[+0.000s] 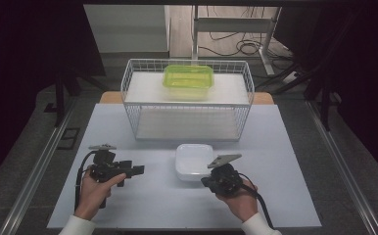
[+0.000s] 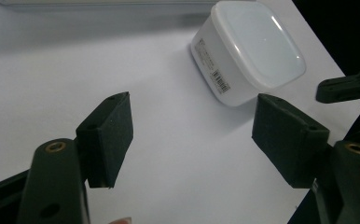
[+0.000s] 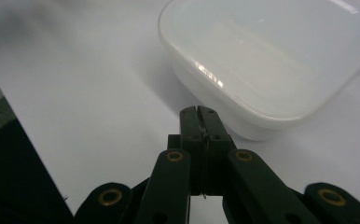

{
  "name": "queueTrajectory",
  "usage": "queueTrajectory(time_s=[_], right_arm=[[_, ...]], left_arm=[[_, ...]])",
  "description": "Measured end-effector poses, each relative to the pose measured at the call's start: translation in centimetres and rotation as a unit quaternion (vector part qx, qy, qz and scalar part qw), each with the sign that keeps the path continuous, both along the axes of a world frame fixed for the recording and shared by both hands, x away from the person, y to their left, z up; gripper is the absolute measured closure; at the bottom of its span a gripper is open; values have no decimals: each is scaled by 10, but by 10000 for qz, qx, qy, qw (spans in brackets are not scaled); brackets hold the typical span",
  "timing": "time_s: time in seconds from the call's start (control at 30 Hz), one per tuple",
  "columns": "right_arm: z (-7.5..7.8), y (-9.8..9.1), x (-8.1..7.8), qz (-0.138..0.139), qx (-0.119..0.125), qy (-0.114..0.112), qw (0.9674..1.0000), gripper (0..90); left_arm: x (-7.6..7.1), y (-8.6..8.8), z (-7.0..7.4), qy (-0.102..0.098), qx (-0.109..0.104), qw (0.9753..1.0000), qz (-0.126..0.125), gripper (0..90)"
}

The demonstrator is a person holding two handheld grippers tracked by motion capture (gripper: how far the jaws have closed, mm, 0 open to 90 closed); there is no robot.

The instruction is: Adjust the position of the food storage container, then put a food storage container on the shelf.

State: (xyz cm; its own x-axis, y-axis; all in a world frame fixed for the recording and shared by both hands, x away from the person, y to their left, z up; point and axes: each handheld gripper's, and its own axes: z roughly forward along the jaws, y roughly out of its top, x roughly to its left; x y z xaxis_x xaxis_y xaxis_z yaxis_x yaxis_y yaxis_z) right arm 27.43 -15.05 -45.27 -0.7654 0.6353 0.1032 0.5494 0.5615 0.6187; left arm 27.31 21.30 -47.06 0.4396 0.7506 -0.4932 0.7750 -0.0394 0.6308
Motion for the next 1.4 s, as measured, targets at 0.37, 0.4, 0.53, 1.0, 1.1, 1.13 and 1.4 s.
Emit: queueTrajectory(time_s=[0.37,0.4,0.53,1.0,1.1,1.13,1.4], right_arm=[[14,-48,18,-910,874,118,9919,335],[14,-53,21,-977,898,108,9911,314],[15,-72,31,-1199,1143,170,9860,277],[2,-94,44,-1512,1459,467,9766,246],[0,-91,46,-1510,1487,512,9760,240],[0,-91,47,-1518,1514,519,9754,240],[-4,-86,51,-1579,1755,637,9696,269]], left_arm=[[-5,-13,13,-377,-61,9992,-69,278],[-6,-14,13,-362,-48,9993,-77,277],[-5,-13,11,-342,-36,9994,-91,272],[-3,-16,9,-263,-206,9994,-63,262],[-1,-18,7,-202,-241,9995,-66,264],[1,-19,6,-173,-278,9994,-68,264],[15,-31,6,-23,-407,9990,-160,270]])
